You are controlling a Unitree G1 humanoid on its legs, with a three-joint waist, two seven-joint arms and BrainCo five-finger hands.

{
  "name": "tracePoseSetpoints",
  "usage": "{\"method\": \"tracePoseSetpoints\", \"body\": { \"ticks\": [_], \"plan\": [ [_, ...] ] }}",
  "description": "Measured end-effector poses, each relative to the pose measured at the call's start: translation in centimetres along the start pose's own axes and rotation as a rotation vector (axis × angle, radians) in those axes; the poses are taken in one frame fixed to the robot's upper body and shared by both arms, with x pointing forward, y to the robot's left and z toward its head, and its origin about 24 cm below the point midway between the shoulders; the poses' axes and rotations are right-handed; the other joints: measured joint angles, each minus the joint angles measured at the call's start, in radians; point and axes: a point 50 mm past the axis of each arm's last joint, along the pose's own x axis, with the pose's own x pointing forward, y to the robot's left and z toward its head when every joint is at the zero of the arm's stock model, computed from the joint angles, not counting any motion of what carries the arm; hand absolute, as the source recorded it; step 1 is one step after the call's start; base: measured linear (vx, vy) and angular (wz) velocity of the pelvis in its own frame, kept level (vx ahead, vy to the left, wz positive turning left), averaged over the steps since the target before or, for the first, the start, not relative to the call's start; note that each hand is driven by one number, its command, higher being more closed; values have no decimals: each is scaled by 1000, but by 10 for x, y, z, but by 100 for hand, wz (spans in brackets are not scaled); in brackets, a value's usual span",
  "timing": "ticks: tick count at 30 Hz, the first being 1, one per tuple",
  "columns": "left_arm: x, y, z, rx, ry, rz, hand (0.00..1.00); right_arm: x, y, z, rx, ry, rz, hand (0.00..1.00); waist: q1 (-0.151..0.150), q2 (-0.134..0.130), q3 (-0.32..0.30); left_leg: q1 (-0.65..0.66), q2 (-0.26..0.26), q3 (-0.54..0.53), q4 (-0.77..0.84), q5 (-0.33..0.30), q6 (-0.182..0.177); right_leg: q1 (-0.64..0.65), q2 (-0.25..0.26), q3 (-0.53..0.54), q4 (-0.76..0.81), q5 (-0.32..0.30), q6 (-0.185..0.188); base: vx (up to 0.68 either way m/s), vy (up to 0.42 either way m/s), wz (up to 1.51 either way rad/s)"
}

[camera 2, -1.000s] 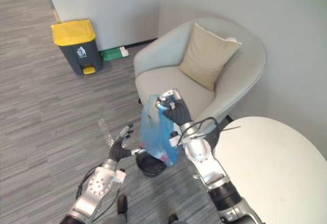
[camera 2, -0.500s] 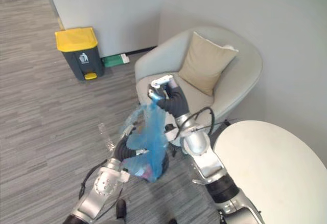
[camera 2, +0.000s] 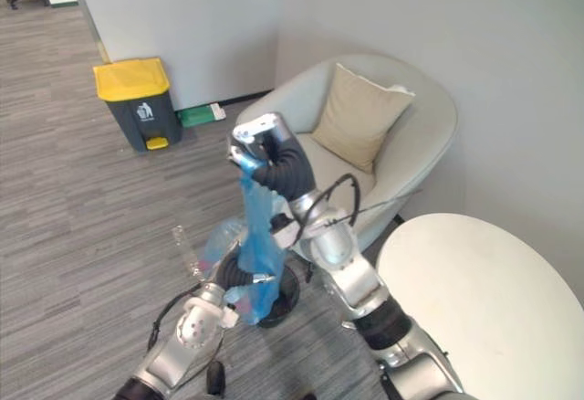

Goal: Gather rubbish on tea table into small bin, then transfer packed bag to large trash can.

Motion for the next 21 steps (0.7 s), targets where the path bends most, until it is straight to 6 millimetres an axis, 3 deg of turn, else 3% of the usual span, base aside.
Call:
{"method": "tracePoseSetpoints", "body": {
  "ticks": [7,14,15,21],
  "plan": [
    [0,-3,-2,105,18,-12,0,3,20,-3,102,6,48,100,1,0,-8,0,0,0,0,1,0,0,0,0,0,0,0,0,0,0],
    [1,-4,-2,130,42,7,0,5,26,-4,134,12,47,100,2,1,-19,12,0,2,-1,1,-1,7,0,6,5,-2,-4,-4,0,-1],
    [2,-4,-2,127,42,7,100,6,28,-4,142,9,49,100,2,1,-19,13,1,2,-1,1,-1,6,0,7,8,-5,-8,0,0,0],
    [3,-8,-2,136,58,-10,100,7,39,-5,176,17,91,100,2,1,-19,13,2,1,-1,-10,-13,4,0,8,13,-6,-9,0,0,0]
  ]
}}
